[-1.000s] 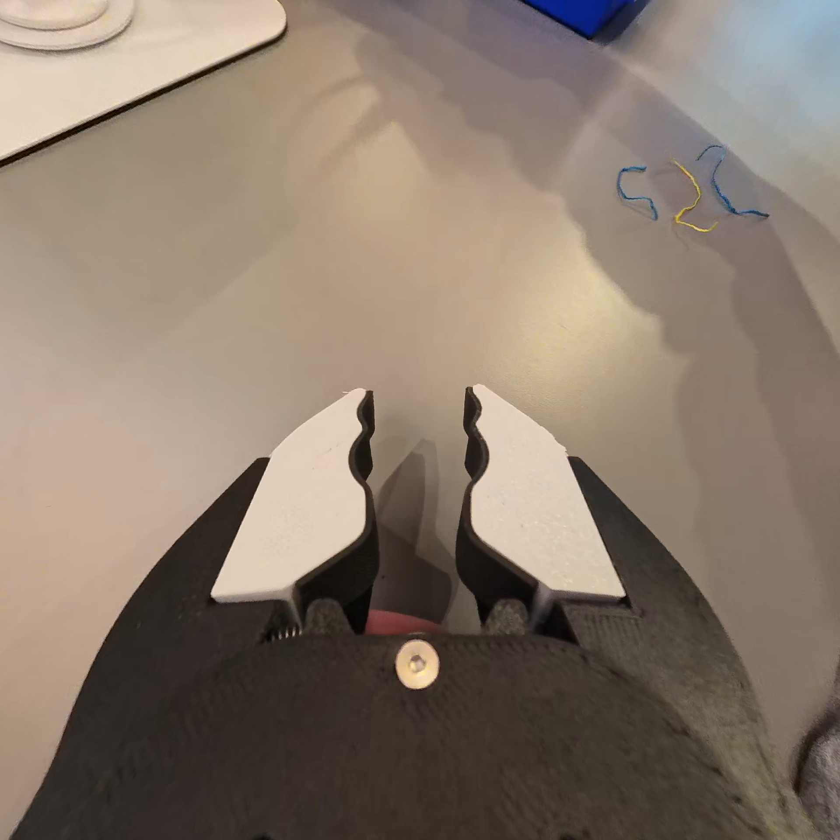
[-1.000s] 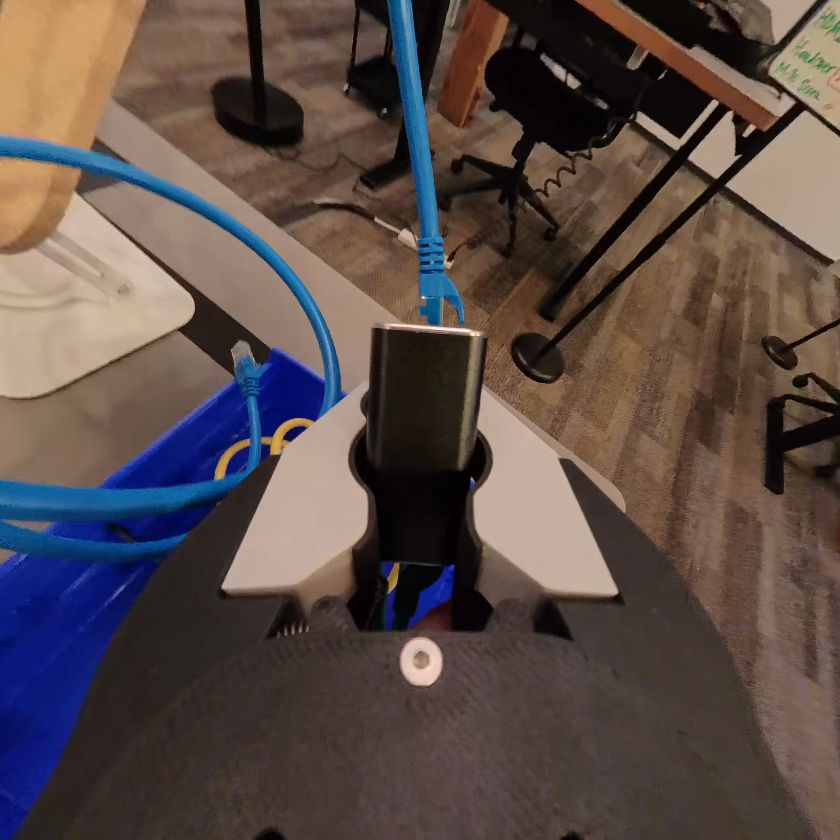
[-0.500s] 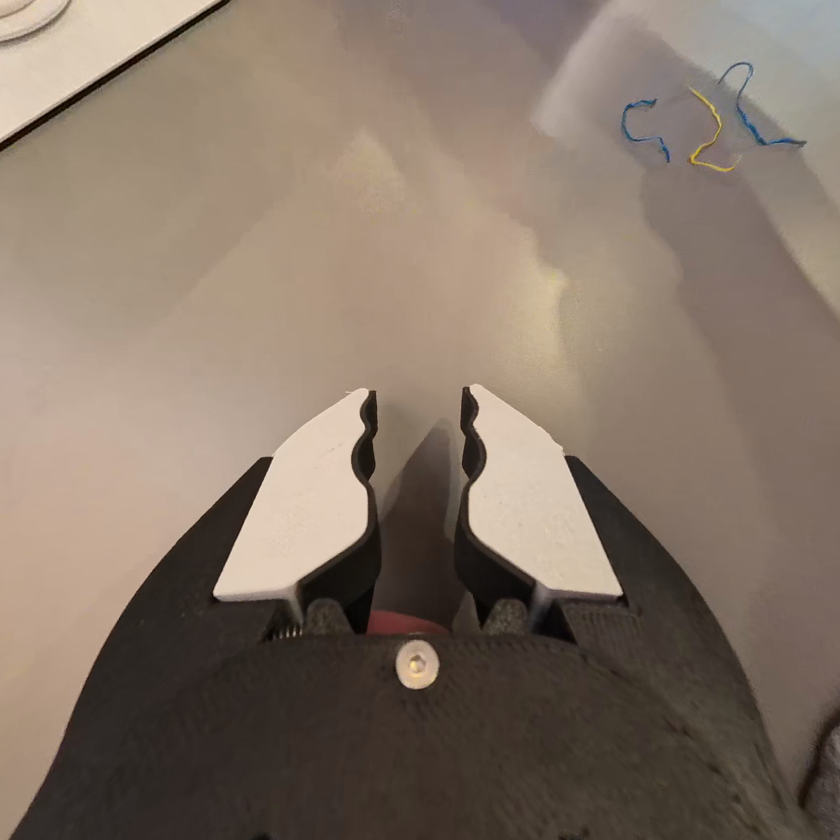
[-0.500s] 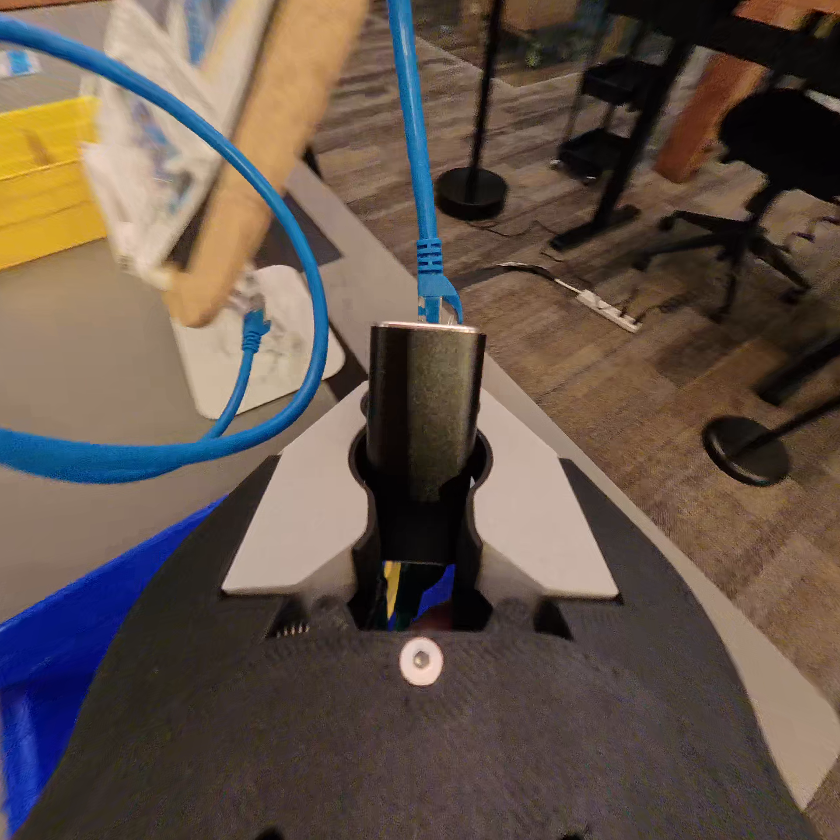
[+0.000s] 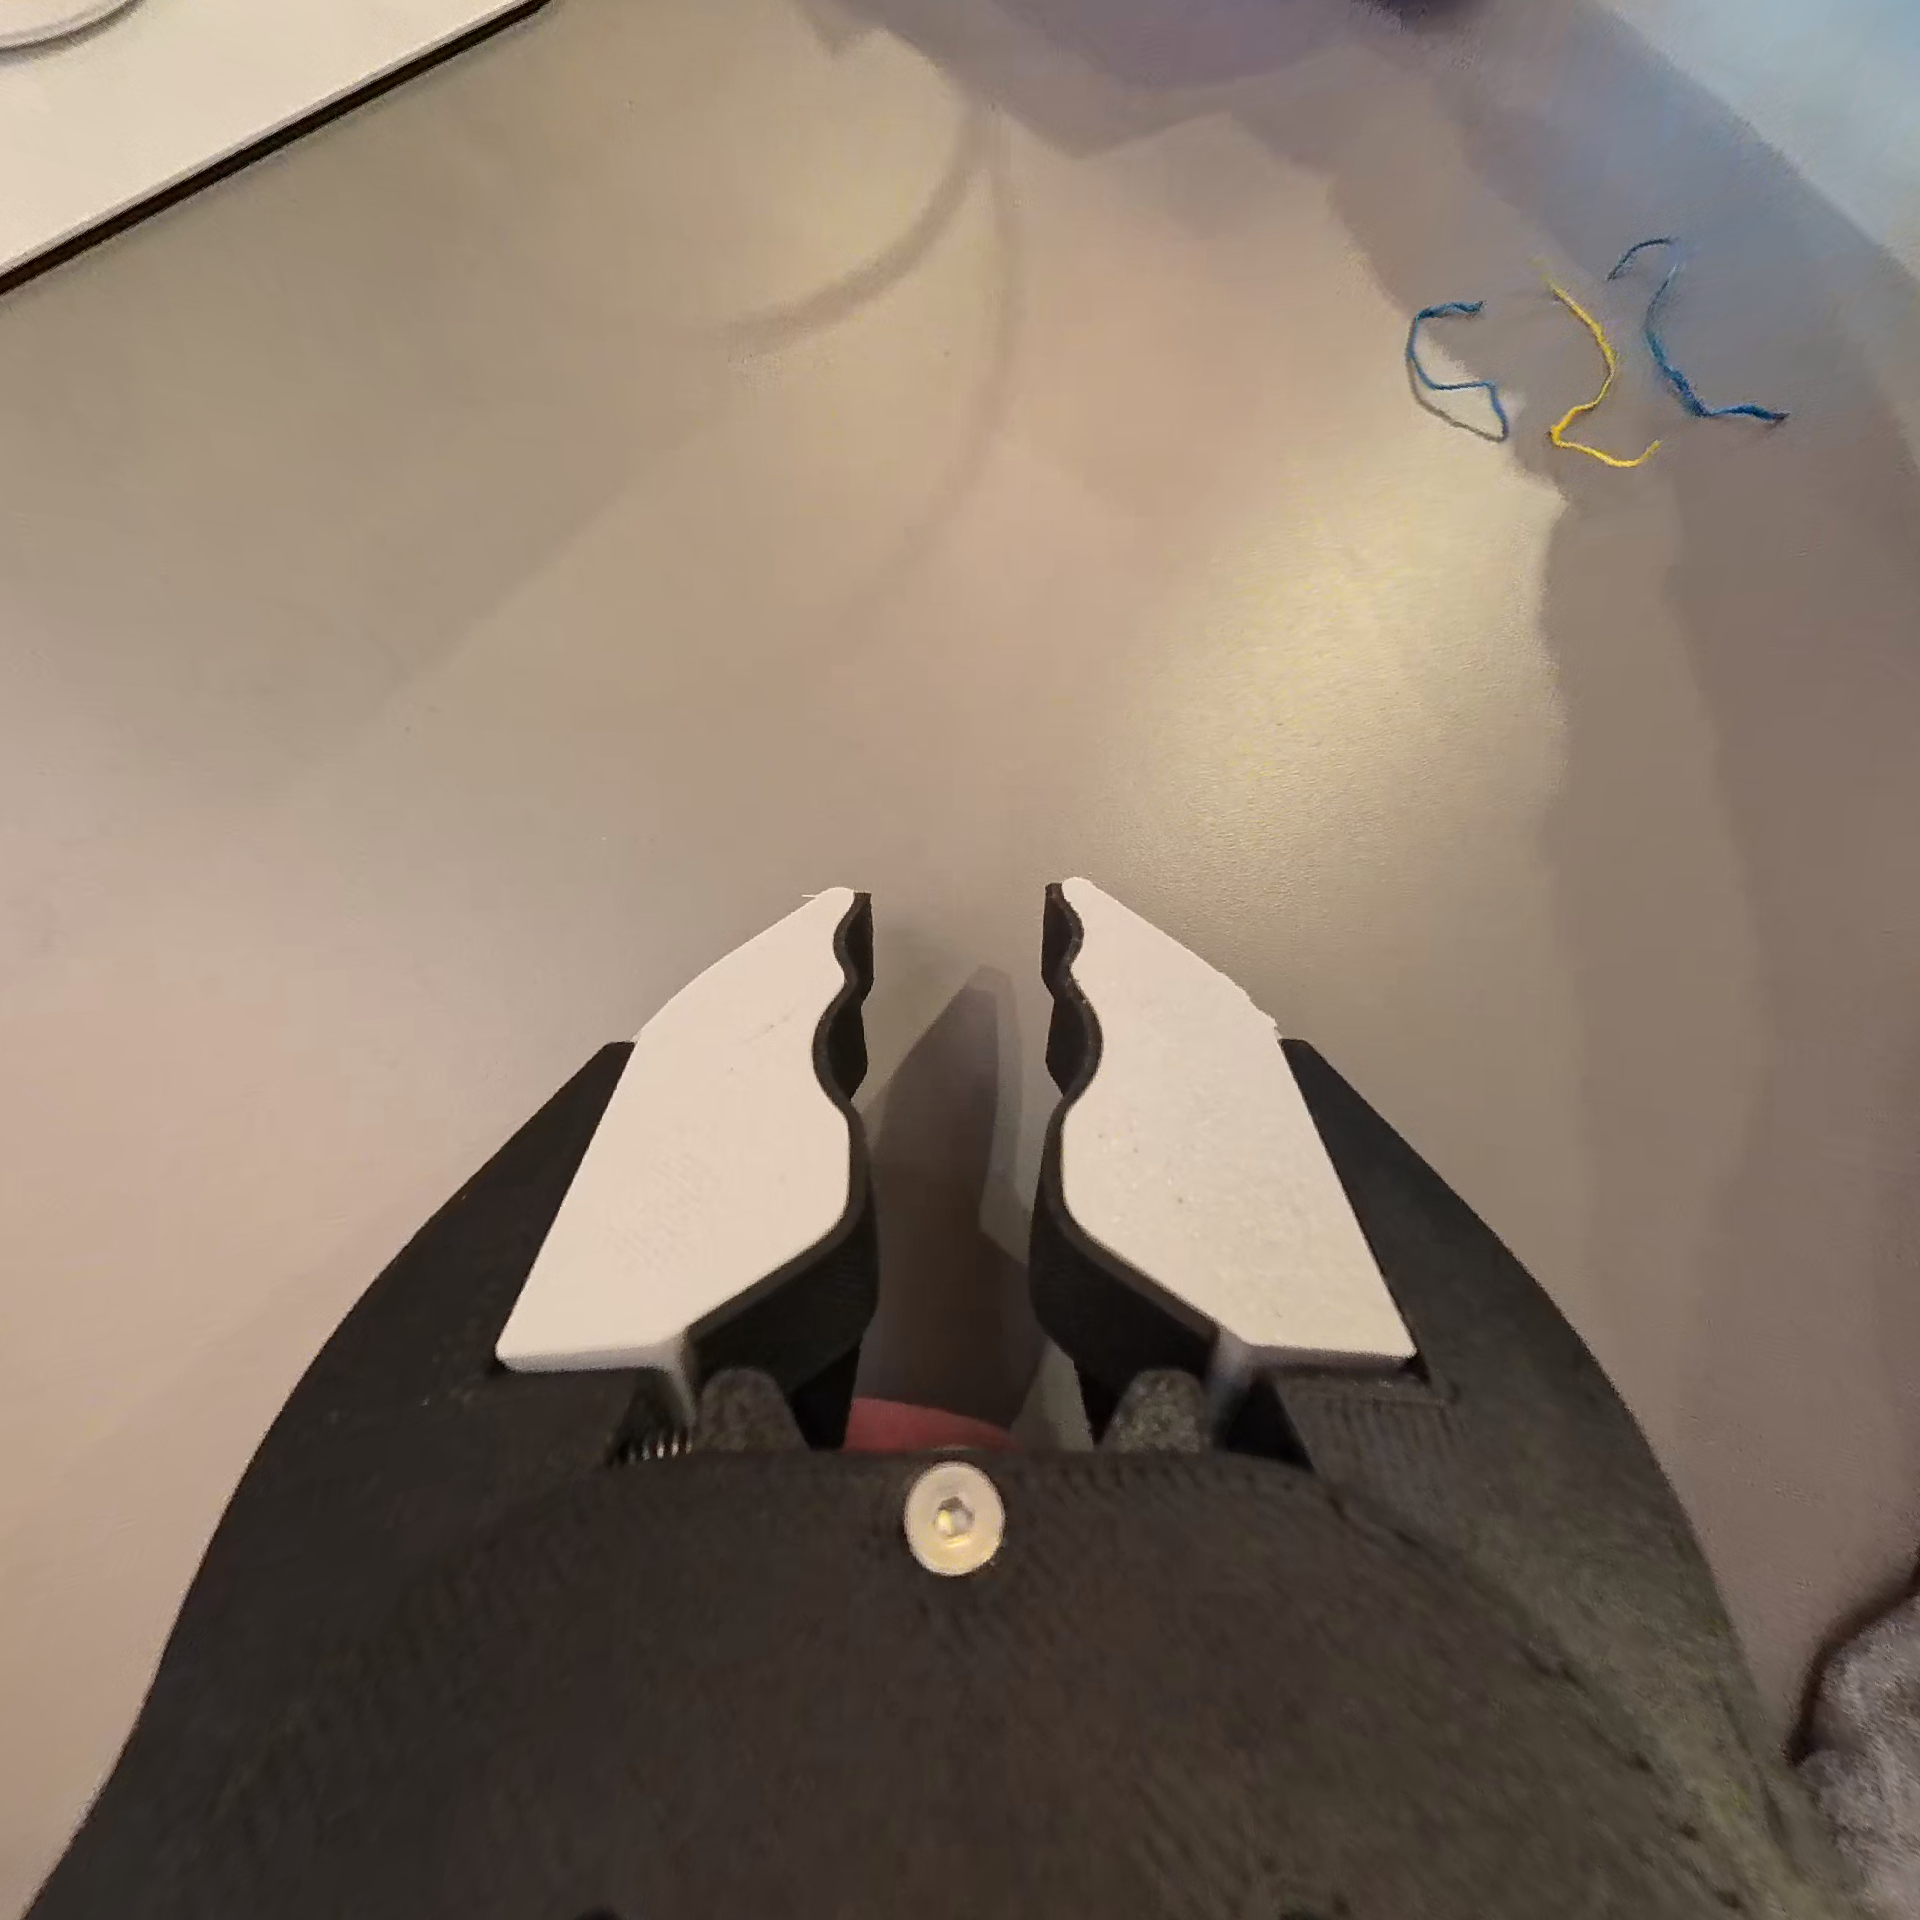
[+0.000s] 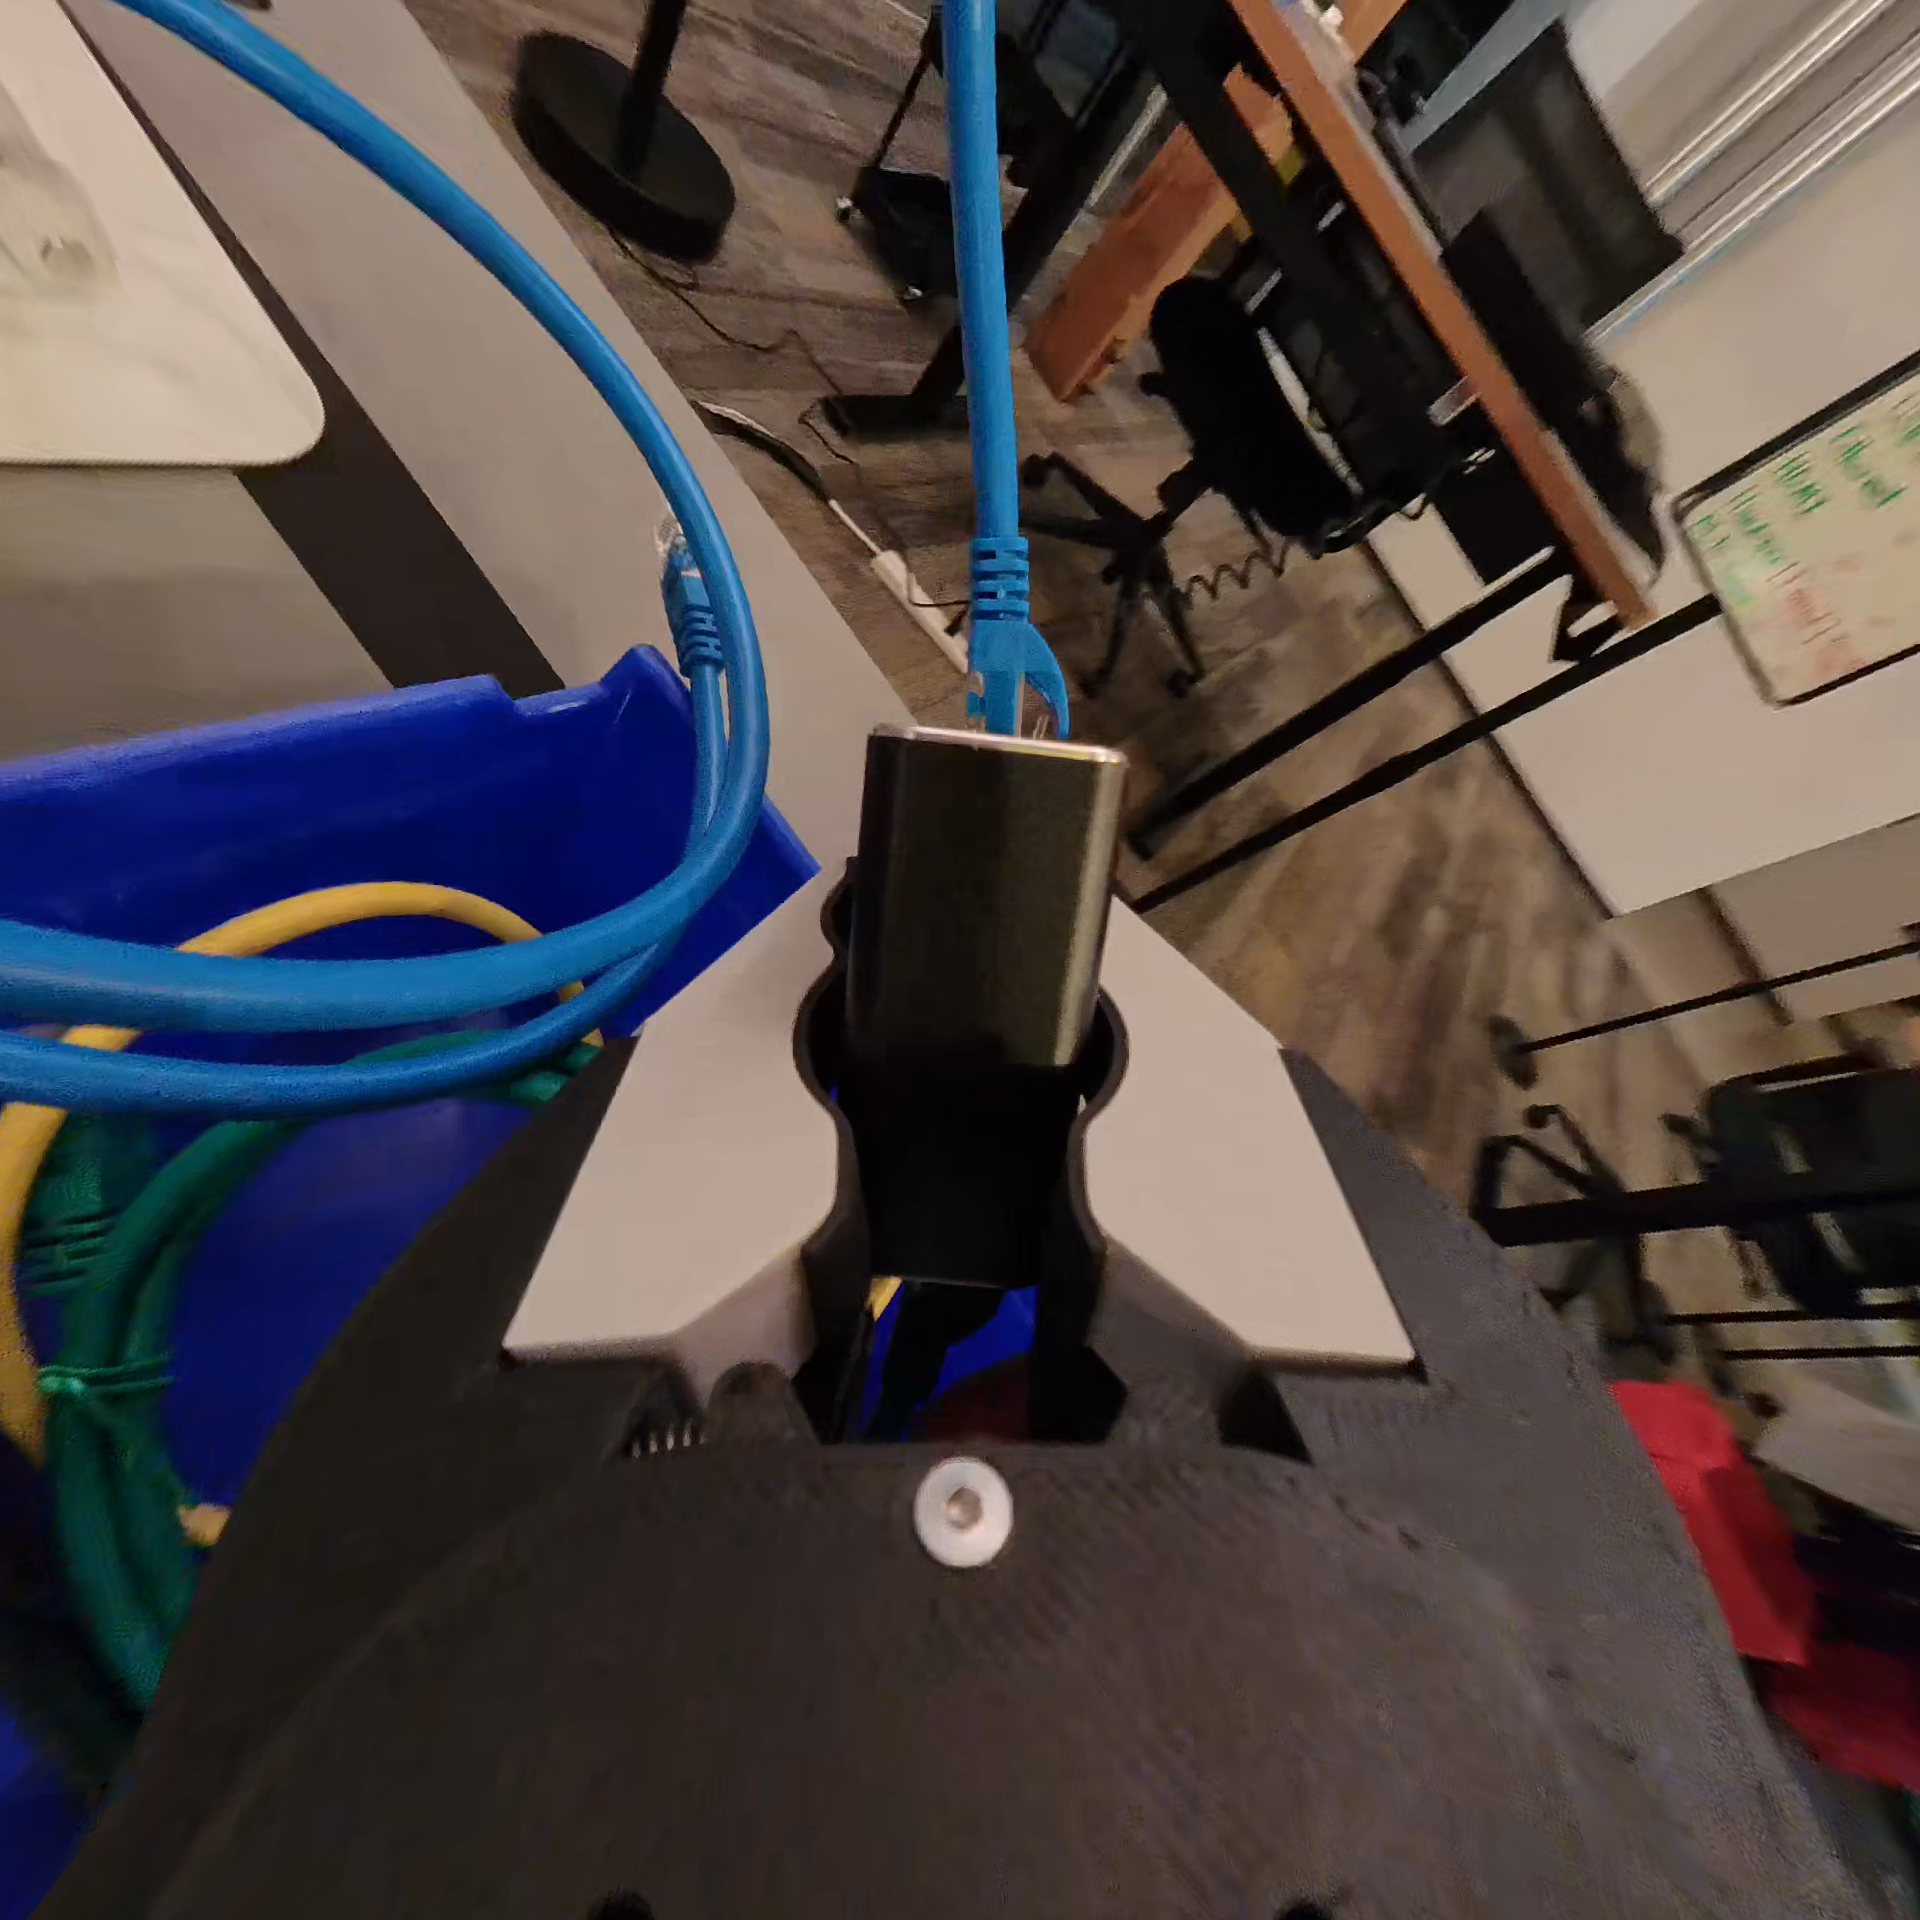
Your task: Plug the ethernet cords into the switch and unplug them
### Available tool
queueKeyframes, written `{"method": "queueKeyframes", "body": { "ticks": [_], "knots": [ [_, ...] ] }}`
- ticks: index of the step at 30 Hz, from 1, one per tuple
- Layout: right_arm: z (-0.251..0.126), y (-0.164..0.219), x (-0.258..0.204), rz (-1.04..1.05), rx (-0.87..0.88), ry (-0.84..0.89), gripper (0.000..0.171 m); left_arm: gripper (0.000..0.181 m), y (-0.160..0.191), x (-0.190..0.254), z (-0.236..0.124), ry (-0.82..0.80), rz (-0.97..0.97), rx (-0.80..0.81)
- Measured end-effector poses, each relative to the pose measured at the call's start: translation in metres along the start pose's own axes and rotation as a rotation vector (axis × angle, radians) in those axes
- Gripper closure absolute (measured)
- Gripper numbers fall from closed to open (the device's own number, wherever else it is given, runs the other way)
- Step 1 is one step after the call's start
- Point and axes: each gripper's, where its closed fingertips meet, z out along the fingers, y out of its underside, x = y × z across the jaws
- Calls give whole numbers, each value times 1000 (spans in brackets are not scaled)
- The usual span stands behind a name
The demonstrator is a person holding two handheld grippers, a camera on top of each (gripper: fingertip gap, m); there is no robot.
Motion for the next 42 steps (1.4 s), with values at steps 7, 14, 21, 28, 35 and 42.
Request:
{"method": "queueKeyframes", "body": {
  "ticks": [7,14,21,28,35,42],
  "knots": [
    [-15,3,-24,-436,-94,207,136,151,0,0,0,-2,4,0],
    [-28,-7,-30,-261,-59,210,135,151,0,1,0,-9,17,-1],
    [-59,3,-20,95,-92,61,137,151,1,1,1,-9,18,-7],
    [-87,41,-6,329,-121,99,137,151,2,2,2,-17,44,-23],
    [-84,52,-34,93,-228,28,137,151,3,3,4,-32,70,-33],
    [-60,60,-48,10,-344,-62,137,151,5,5,5,-48,102,-47]
  ]
}}
